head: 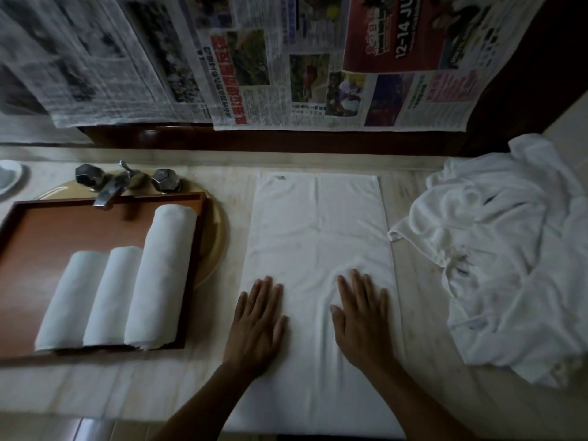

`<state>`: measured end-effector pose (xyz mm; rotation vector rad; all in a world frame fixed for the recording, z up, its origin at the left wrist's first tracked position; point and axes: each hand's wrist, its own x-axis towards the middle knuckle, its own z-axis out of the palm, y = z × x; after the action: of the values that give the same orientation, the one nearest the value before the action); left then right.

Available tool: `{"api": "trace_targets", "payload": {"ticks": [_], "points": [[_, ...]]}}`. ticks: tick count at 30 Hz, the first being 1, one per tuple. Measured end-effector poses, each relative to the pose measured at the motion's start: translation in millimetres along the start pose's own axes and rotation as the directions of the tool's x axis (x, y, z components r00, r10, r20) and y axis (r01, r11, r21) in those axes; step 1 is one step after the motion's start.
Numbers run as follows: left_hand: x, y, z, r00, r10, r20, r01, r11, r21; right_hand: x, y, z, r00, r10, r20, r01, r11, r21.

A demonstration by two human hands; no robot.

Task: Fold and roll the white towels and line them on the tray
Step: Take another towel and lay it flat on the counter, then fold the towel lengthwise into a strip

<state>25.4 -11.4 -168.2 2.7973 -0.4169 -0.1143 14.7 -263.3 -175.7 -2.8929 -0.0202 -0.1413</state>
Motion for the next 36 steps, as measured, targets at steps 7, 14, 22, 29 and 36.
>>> {"api": "trace_targets", "payload": {"ticks": [7, 14, 22, 29, 36], "points": [[-22, -6, 2, 0.999, -0.032, 0.04, 0.031, 0.999, 0.037, -14, -2, 0, 1.0, -0.026, 0.011, 0.026, 0.999, -0.034], [-43, -7, 2, 0.999, -0.024, 0.034, 0.024, 1.0, 0.012, -37, -9, -5, 0.999, -0.023, 0.043, 0.024, 0.999, -0.035], [-40, -6, -2, 0.999, -0.023, 0.033, 0.022, 0.999, 0.023, -36, -12, -3, 1.0, -0.002, 0.027, 0.002, 1.0, -0.02], [-14, 30, -25, 0.988, -0.148, 0.052, 0.149, 0.989, -0.009, -16, -4, -8, 0.998, 0.007, -0.065, 0.001, 0.992, 0.123], [31, 115, -23, 0.986, -0.166, -0.015, 0.162, 0.975, -0.154, 82, 34, -47, 0.996, 0.075, -0.037, -0.057, 0.93, 0.363]]}}
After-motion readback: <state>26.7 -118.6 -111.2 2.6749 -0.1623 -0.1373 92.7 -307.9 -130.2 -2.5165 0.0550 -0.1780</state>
